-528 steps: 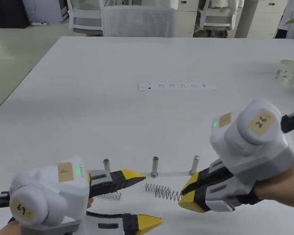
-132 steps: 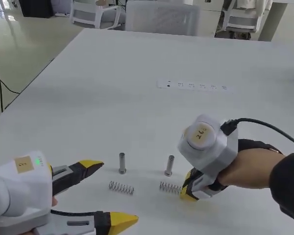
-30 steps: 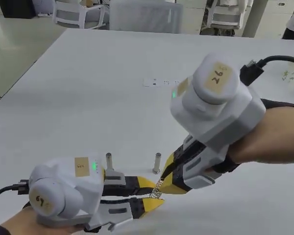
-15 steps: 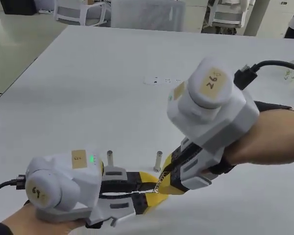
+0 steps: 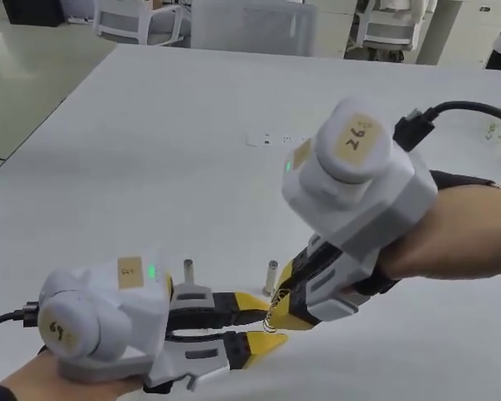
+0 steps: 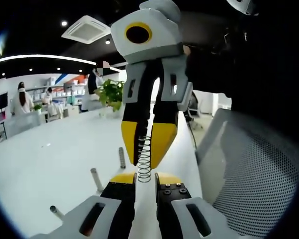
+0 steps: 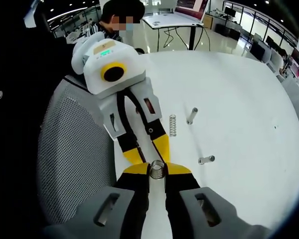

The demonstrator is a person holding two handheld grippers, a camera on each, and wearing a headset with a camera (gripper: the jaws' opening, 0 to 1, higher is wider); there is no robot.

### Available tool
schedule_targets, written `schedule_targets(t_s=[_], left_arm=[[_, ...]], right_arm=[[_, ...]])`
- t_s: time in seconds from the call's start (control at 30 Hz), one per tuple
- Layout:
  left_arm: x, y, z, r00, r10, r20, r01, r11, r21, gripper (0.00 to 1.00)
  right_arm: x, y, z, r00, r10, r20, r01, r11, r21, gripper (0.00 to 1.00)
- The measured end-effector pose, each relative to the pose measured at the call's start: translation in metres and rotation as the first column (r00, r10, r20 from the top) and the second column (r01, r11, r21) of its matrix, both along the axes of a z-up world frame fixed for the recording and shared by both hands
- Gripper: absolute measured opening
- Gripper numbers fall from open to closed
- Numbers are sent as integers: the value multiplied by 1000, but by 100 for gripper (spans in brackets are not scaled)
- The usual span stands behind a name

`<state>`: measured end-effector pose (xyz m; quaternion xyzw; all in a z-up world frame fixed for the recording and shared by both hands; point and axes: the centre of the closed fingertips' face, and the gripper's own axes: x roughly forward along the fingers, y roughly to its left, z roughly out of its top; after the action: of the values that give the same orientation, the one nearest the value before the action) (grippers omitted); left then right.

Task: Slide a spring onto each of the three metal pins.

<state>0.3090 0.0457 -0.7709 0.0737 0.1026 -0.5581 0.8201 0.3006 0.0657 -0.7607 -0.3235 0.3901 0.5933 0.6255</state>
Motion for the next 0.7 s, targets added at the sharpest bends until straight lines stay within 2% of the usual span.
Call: schedule_targets(t_s=[0.43,0.7], left_arm=[[2,13,-3,997,55,-45,-56,998,-29,26],[0,31,-3,993,102,-57,-105,994,-40,35]], right_arm=[[7,-8,1,1000,-29,5,29,1000,-6,8],[13,-13,1,999,-40,16,40,999,-8,8]])
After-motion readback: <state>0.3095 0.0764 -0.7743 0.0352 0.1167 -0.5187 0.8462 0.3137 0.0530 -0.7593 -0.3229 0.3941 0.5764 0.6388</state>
